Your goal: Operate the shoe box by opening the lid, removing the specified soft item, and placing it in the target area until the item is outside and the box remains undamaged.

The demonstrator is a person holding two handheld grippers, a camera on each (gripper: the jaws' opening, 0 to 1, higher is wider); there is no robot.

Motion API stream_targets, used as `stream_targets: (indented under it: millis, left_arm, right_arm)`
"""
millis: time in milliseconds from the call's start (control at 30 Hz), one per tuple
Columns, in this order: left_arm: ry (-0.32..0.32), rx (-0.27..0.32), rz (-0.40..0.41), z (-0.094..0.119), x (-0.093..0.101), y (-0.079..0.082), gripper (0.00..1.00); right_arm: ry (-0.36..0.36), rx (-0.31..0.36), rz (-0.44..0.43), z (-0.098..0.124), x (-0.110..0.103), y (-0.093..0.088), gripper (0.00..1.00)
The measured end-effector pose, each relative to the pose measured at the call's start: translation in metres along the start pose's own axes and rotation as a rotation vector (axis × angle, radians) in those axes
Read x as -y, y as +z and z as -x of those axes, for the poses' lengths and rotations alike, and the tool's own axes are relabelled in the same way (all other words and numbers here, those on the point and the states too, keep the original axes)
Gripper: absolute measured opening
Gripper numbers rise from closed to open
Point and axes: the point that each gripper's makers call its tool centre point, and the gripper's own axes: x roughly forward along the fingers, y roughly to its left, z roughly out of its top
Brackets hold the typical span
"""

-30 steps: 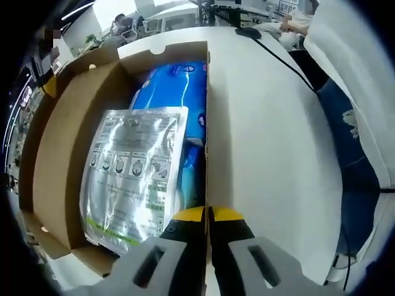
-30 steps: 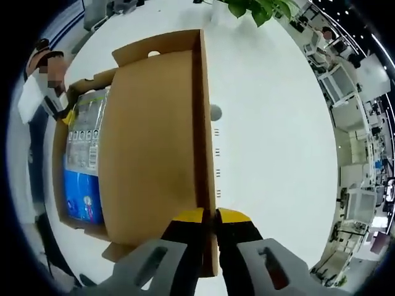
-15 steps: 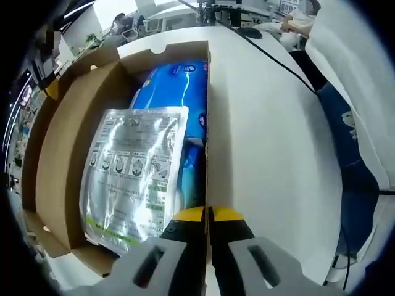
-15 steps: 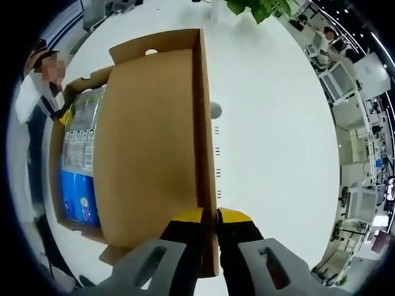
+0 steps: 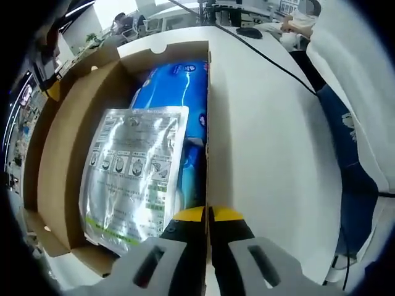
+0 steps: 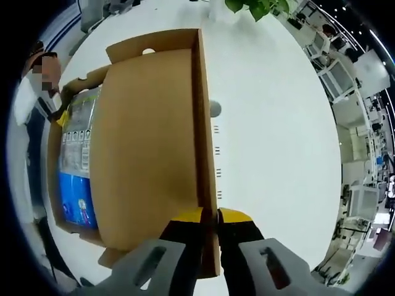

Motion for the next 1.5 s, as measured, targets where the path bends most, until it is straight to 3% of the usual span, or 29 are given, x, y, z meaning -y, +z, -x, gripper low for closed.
stream_targets:
  millis: [233,967,1033,1500]
  left_arm:
    - [-0.002,0.002,0.003,-0.001,-0.001,0.001,0.01]
    - [-0.001,0.0,0.004,-0.002,-0.002,0.002,0.01]
    - [-0.001,0.002,0.003,-0.002,-0.002,0.002,0.01]
    - [-0.002,-0.002,0.012,-0.005,-0.002,0.002,0.01]
  right_arm:
    - [0.004,-0.001,-0.006,-0.008,0.008,-0.003,0.06]
    - [-0.024,-0.008,-0.006,-0.008,0.001,-0.004,0.08]
    - [-0.022,-0.009,-0.006,-0.015,0.008,-0.006,0.08]
    - [-0.018,-0.015,-0.019,-0.024,0.009,-0.008,0.09]
